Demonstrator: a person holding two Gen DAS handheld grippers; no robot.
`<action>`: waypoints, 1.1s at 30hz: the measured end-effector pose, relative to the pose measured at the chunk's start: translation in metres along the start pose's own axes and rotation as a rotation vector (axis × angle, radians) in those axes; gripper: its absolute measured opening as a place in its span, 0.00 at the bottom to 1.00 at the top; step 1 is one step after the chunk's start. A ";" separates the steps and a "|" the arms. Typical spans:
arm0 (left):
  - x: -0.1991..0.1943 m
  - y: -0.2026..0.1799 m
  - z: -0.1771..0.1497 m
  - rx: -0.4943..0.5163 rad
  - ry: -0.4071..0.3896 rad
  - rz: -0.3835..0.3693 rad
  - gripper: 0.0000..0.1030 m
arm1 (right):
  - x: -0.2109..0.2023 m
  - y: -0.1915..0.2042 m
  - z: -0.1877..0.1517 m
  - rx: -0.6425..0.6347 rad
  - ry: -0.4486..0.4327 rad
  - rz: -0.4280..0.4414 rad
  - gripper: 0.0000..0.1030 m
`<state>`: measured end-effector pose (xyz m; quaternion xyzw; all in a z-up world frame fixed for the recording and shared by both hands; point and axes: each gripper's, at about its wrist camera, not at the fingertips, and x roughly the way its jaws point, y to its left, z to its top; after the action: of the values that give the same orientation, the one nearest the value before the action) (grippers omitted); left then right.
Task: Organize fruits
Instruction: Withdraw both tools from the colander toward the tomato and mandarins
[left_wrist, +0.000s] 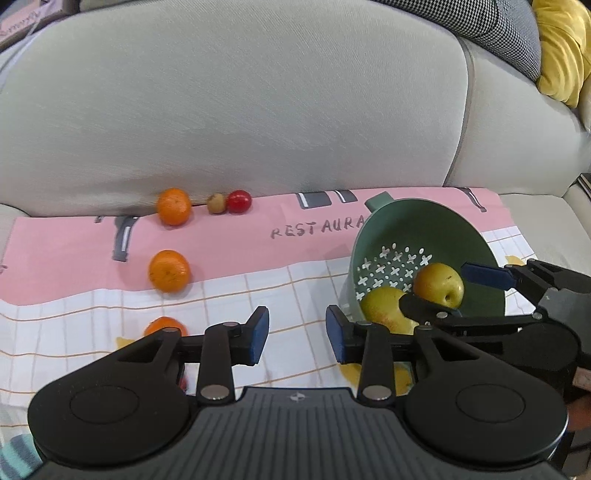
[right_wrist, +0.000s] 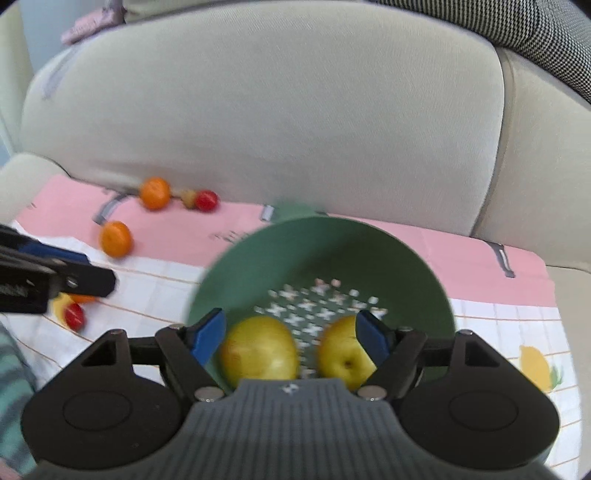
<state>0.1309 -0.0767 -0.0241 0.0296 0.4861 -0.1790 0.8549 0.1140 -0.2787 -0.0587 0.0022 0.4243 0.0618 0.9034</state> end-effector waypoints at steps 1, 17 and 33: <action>-0.004 0.002 -0.002 0.002 -0.006 0.006 0.41 | -0.003 0.006 -0.001 0.006 -0.009 0.010 0.73; -0.081 0.050 -0.001 0.087 -0.136 0.242 0.42 | -0.027 0.074 -0.007 -0.064 -0.044 0.149 0.77; -0.081 0.109 -0.032 0.039 -0.090 0.189 0.46 | -0.017 0.149 -0.002 -0.218 -0.064 0.225 0.79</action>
<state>0.1037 0.0549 0.0143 0.0839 0.4388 -0.1080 0.8881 0.0853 -0.1329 -0.0389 -0.0466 0.3831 0.2081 0.8987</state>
